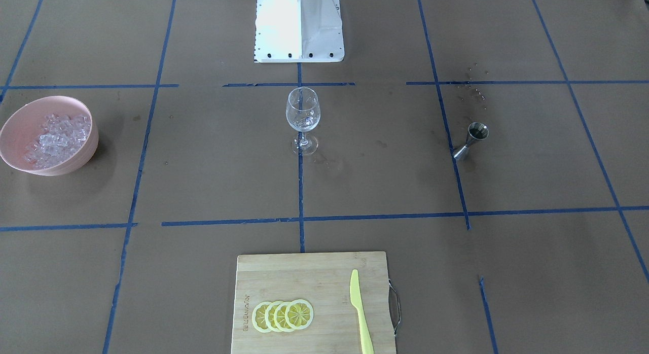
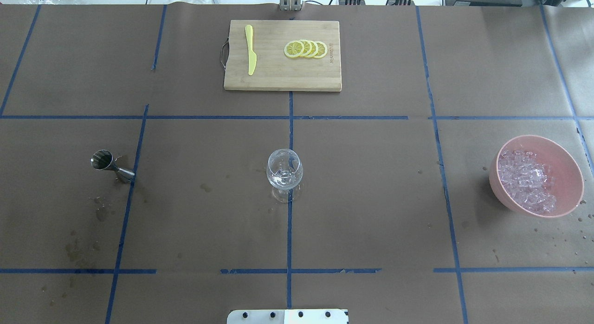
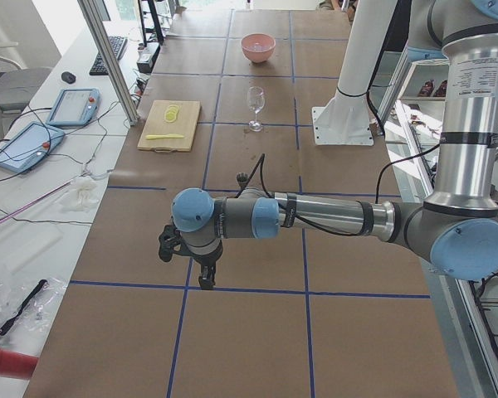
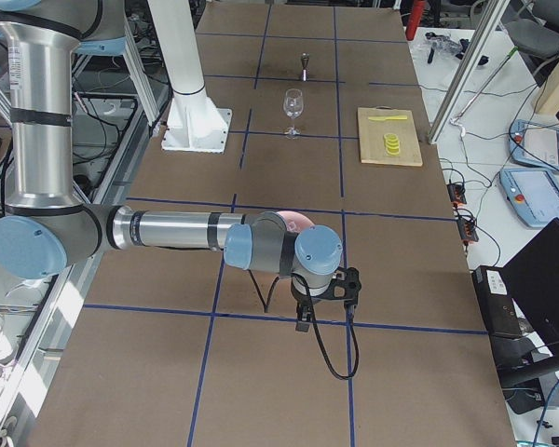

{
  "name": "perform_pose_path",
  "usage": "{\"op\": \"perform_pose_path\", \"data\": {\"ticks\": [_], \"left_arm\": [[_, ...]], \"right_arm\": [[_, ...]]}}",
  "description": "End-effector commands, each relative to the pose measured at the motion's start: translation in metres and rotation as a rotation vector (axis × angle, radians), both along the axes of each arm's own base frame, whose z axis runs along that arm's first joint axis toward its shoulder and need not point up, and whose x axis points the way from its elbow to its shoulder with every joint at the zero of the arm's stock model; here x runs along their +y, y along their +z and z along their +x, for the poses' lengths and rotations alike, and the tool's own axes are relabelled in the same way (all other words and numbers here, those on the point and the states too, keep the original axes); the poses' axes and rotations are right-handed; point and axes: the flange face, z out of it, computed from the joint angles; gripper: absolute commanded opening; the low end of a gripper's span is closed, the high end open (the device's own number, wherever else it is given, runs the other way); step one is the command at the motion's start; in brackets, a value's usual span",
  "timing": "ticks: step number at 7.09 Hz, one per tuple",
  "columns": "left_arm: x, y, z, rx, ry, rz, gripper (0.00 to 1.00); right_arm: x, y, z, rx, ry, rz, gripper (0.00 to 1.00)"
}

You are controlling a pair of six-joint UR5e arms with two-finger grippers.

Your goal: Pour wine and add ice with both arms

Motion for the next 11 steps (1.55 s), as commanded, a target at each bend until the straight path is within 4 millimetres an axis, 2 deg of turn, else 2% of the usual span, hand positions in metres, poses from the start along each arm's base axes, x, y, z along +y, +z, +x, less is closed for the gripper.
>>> {"op": "perform_pose_path", "data": {"ticks": [1,2,3,5,7,8,9,10,11], "left_arm": [[-0.003,-0.014,0.0,-0.001,-0.002,0.027,1.0],[-0.009,-0.039,0.001,-0.004,0.001,0.079,1.0],[-0.018,-0.091,0.001,-0.008,0.0,0.183,1.0],[-0.014,-0.171,0.009,0.013,-0.089,0.287,1.0],[0.008,-0.245,0.075,0.091,-0.145,0.297,1.0],[0.022,-0.275,0.102,0.141,-0.17,0.279,1.0],[0.043,-0.298,0.142,0.14,-0.213,0.293,1.0],[0.073,-0.298,0.184,0.145,-0.269,0.298,1.0],[0.096,-0.292,0.214,0.188,-0.299,0.274,1.0]], "right_arm": [[-0.005,-0.006,0.0,0.001,-0.001,0.015,1.0],[-0.007,-0.01,0.0,-0.001,0.0,0.02,1.0],[-0.008,-0.016,0.0,-0.001,0.008,0.024,1.0],[-0.024,-0.04,-0.001,-0.005,0.003,0.073,1.0],[-0.037,-0.053,-0.006,-0.026,0.001,0.087,1.0],[-0.037,-0.053,-0.007,-0.039,0.002,0.089,1.0],[-0.038,-0.062,-0.007,-0.04,0.001,0.109,1.0],[-0.041,-0.066,-0.011,-0.039,-0.003,0.112,1.0],[-0.048,-0.074,-0.013,-0.039,0.015,0.104,1.0]]}}
